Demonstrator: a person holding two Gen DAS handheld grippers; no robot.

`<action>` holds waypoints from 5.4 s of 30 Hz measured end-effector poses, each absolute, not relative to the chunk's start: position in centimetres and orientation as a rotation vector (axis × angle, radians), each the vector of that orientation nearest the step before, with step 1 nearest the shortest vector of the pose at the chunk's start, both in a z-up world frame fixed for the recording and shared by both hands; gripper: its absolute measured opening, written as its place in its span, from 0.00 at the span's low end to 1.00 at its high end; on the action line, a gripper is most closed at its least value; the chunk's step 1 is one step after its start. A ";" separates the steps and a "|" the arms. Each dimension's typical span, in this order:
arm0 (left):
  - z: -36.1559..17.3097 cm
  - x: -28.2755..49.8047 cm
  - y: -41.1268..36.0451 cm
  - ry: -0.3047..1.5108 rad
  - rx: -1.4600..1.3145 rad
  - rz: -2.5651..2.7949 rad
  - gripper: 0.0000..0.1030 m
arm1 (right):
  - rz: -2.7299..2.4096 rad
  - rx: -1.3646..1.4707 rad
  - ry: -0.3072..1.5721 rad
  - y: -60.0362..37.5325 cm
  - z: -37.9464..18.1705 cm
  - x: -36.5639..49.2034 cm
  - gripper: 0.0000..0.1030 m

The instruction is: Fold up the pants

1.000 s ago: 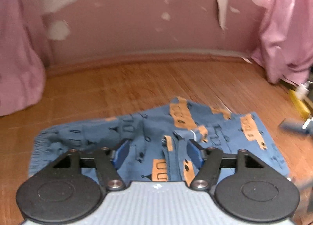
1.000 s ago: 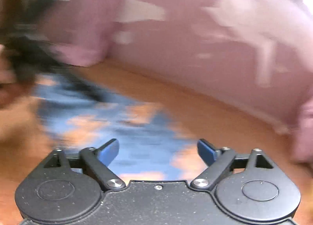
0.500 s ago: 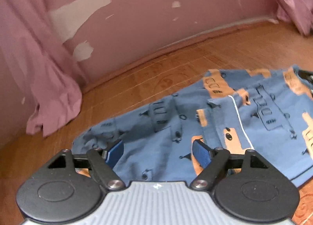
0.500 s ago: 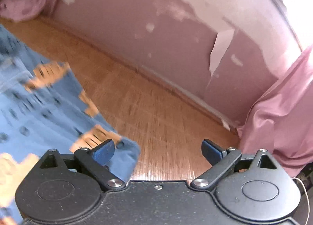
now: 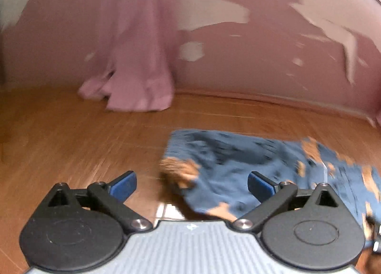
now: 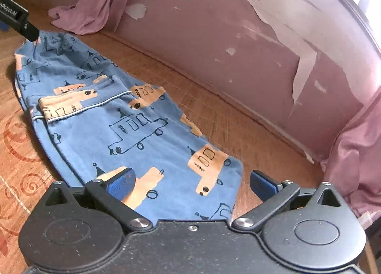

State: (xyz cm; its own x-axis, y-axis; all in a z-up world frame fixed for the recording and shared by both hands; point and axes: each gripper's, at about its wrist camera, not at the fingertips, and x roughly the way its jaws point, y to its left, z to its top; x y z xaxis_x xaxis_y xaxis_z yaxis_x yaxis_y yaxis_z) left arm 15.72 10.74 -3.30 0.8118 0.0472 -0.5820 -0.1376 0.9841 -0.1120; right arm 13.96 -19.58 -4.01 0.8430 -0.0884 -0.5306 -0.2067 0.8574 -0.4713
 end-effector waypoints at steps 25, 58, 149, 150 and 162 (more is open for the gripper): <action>-3.1 20.1 4.9 0.591 0.193 0.207 0.18 | 0.058 -0.463 0.533 -20.4 -4.7 13.8 0.99; 6.3 14.1 -9.3 0.362 0.335 -0.185 0.18 | 0.180 -0.411 0.465 -28.5 1.3 13.5 0.99; -5.3 22.4 -8.8 0.737 0.215 -0.094 0.99 | 0.125 -0.565 0.473 -25.9 0.8 19.1 0.99; -5.7 22.8 -8.9 0.738 0.233 -0.076 0.99 | 0.147 -0.579 0.487 -25.9 0.3 19.5 0.99; -5.0 20.7 -3.7 0.718 0.155 -0.106 0.99 | 0.085 -0.430 0.522 -28.9 2.0 19.1 0.99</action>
State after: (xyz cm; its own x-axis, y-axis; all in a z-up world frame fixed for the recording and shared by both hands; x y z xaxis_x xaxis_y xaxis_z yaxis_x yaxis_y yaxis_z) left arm 20.67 -3.67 -5.00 0.7488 -0.0433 -0.6614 0.1496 0.9832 0.1050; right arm 19.09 -28.87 1.96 0.8656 -0.0298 -0.4998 -0.1861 0.9076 -0.3764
